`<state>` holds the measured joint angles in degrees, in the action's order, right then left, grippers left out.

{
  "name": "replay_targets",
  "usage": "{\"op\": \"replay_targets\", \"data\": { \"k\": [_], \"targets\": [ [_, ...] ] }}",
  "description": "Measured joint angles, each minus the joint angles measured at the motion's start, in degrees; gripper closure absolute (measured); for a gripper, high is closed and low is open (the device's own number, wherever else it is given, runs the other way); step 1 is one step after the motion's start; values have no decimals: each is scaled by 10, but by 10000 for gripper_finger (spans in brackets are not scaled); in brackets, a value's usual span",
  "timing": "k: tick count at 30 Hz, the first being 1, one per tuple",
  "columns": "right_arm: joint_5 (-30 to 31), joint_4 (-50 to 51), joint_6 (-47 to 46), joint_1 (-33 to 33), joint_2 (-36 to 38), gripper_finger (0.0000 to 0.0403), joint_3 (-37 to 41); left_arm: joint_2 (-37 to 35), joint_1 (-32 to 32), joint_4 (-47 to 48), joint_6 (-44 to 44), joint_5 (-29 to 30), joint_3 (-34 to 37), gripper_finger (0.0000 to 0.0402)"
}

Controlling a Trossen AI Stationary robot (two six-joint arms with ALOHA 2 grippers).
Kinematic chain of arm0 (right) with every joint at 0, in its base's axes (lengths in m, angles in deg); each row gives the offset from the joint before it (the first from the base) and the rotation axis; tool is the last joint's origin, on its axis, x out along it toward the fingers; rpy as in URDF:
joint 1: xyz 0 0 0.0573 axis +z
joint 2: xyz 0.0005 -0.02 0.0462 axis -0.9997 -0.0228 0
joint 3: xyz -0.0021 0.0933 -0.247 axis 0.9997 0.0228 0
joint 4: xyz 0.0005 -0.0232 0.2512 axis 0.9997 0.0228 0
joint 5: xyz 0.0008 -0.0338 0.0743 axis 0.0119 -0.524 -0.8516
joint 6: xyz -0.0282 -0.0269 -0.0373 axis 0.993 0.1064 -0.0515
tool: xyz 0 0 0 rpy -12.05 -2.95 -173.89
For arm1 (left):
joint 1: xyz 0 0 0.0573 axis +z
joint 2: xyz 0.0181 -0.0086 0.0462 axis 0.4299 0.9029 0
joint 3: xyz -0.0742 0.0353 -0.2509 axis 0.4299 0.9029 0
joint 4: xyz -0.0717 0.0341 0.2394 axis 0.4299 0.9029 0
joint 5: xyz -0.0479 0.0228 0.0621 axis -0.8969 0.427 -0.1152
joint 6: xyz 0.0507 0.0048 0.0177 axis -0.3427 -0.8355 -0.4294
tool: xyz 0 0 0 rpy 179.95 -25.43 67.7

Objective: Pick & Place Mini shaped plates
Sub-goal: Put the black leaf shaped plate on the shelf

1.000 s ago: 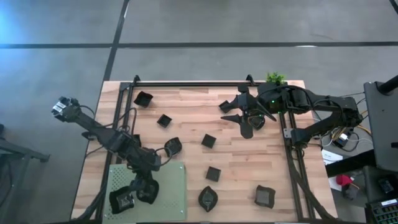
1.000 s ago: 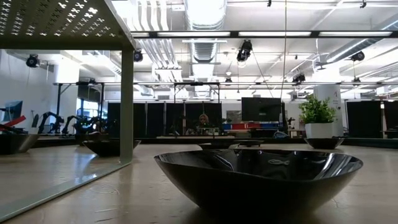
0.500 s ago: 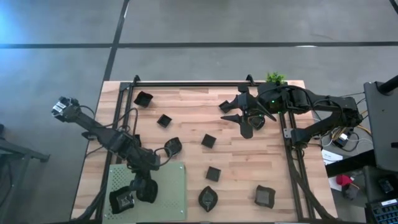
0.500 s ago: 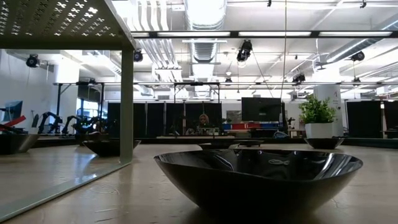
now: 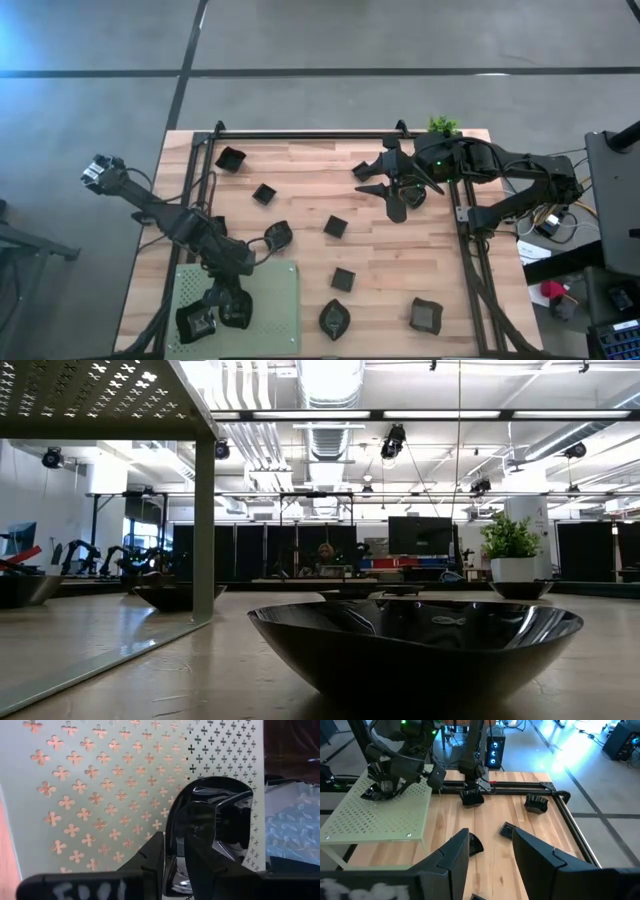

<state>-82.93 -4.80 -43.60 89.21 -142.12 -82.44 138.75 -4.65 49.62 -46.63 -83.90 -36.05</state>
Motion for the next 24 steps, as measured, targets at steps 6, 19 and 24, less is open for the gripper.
{"op": "replay_targets", "data": {
  "k": [6,19,24],
  "targets": [
    [0,0,5,0,0,257,0,-21,0,0,9,5,-2,335],
    [0,-1,7,0,0,262,5,-25,0,-93,-18,122,-1,335],
    [0,3,7,0,0,267,8,-9,0,-106,-26,119,17,335]
  ]
}}
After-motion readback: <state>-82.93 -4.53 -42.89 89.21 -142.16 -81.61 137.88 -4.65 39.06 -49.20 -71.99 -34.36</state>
